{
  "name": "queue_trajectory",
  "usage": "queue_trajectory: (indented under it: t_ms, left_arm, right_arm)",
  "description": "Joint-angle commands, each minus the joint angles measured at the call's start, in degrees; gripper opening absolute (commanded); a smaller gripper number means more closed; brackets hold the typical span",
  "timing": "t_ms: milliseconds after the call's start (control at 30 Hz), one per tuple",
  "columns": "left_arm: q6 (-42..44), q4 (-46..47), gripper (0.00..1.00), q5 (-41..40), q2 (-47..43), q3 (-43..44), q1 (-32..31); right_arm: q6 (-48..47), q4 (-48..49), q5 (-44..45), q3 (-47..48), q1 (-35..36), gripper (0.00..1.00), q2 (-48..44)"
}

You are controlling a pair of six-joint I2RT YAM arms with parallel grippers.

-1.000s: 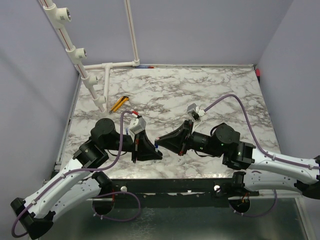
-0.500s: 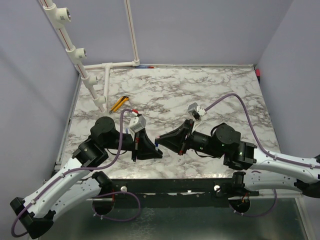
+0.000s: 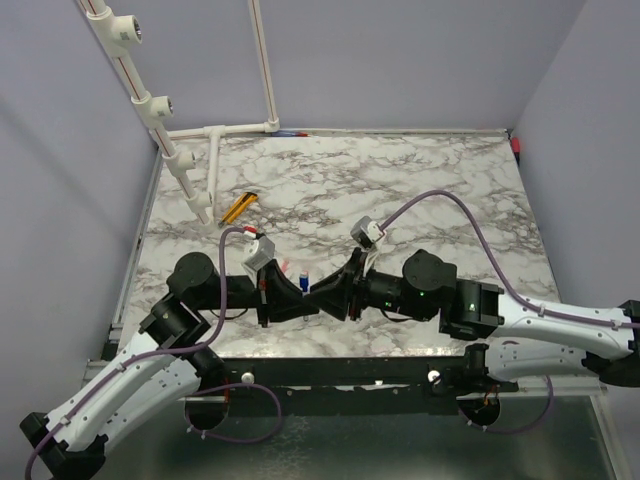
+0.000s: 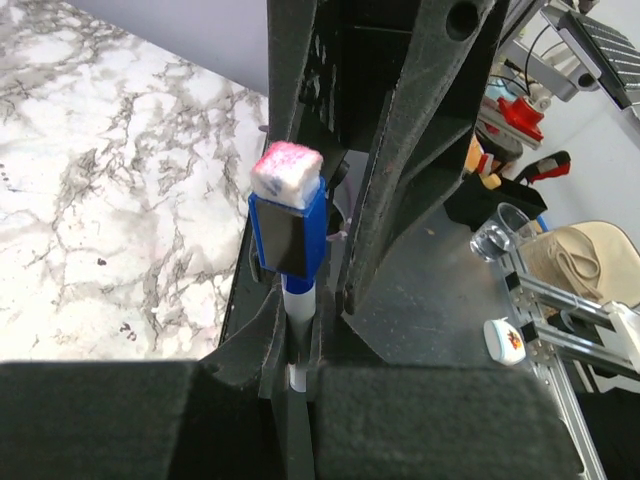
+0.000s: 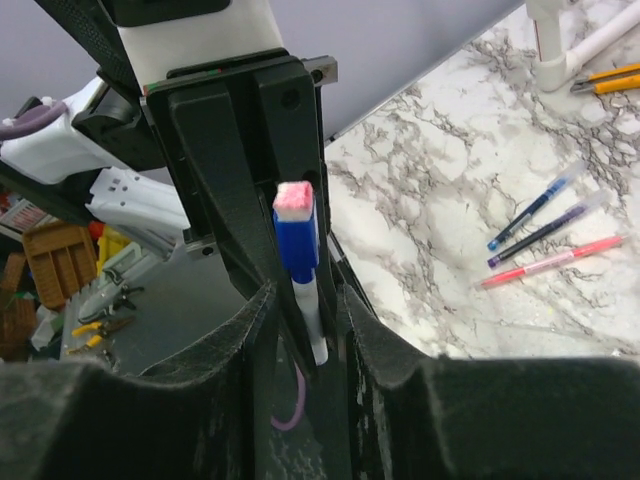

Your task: Insert the pens into the pen caps

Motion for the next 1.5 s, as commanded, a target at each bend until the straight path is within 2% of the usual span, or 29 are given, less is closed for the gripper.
queue_trajectory:
  t_ms: [0,133,300,500,667,800,867,1200,1467]
  left_arm:
    - [-1.73,4.54,0.00,-4.12,-1.59,-1.81,0.42]
    - [-0.58,0.36,0.00,-6.60,-1.39,-1.89,0.41]
    - [3.59,-8.36,0.00,-13.12,0.70,-0.07,0.43]
    - [4.59,-15.17,0.00,-24.22,5.30,1.65,0.42]
    - [3.74,-18.72,0.00,-32.46,12.02,4.51,0.41]
    - [2.96,-20.95,0.00,-41.43,18.00,6.63,0.42]
    - [2.75,-21.68,0.00,-43.42,21.20,7.60,0.40]
    - [2.22,-23.35,0.00,-50.52,35.58,9.74,0.36]
    - [1.79,-23.62,0.00,-52.39,43.87,9.77,0.23]
  right_arm:
    - [-0.38,-5.44,1.31,3.06,0.83,0.37,-0.12]
    - [-0.71,-6.20,6.01,4.14,0.83,0.46,-2.01]
    - [-0.24,-10.24,15.96,4.53,0.83,0.48,-4.29]
    - [6.22,-26.53,34.43,8.52,0.84,0.49,-1.39]
    - [11.18,-38.30,40.01,11.12,0.76,0.50,3.63]
    - [15.15,-44.64,39.06,11.52,-0.79,0.51,7.63]
    - [15.52,-45.56,36.80,10.78,-1.86,0.51,9.28]
    - [14.95,-44.16,27.85,6.33,-5.58,0.55,15.15]
    - [13.79,-39.84,22.77,1.91,-8.20,0.56,14.65]
